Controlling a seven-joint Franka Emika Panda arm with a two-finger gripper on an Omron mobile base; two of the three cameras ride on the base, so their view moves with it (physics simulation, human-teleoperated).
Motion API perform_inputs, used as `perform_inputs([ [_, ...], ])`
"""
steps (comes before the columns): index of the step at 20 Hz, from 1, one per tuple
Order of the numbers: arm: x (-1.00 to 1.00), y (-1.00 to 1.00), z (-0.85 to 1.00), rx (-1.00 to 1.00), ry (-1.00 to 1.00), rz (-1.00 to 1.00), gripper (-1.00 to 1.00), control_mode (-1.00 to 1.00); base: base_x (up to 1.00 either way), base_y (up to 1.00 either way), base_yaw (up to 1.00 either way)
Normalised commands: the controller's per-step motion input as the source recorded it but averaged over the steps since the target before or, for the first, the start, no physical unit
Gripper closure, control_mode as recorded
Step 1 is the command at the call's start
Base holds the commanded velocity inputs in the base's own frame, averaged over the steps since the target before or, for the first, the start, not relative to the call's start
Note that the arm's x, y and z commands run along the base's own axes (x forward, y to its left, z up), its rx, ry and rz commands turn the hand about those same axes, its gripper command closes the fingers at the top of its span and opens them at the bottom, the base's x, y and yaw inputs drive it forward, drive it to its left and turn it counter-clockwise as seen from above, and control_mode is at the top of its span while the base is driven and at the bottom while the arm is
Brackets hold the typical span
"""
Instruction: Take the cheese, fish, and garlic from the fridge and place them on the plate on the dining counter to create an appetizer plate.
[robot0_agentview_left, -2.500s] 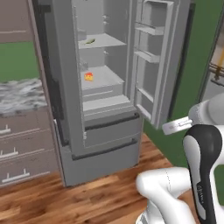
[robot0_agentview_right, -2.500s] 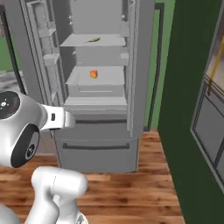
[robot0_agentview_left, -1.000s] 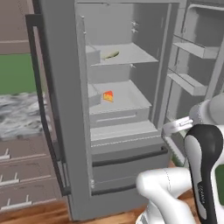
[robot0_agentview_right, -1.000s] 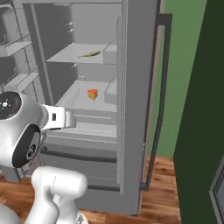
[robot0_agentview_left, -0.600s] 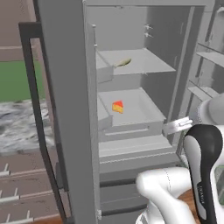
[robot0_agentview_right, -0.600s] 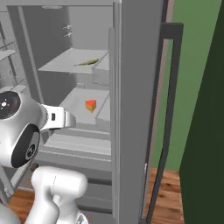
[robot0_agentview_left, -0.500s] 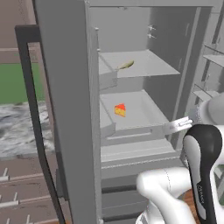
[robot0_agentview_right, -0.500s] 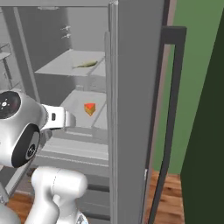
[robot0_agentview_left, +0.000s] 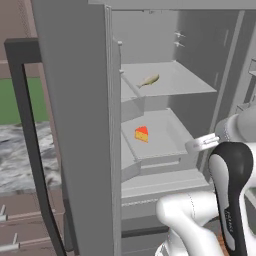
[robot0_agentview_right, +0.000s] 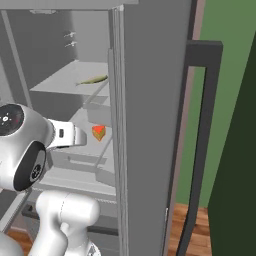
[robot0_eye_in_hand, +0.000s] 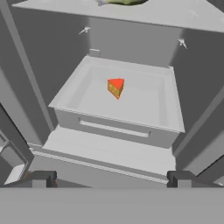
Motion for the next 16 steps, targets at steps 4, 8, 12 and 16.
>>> perform_inputs([
  [4,0.0,0.0,0.0,0.0,0.0,0.0,-1.0,1.0,0.08,0.08,0.0],
  [8,0.06,0.23,-0.03,0.0,0.0,-0.03,-1.0,-1.0,0.01,0.06,-0.01],
  [12,0.07,0.26,0.06,0.0,0.0,-0.03,-1.0,-1.0,0.0,0.0,0.0],
  [16,0.25,-0.02,0.21,0.02,0.0,0.0,-1.0,-1.0,0.0,0.0,0.0],
])
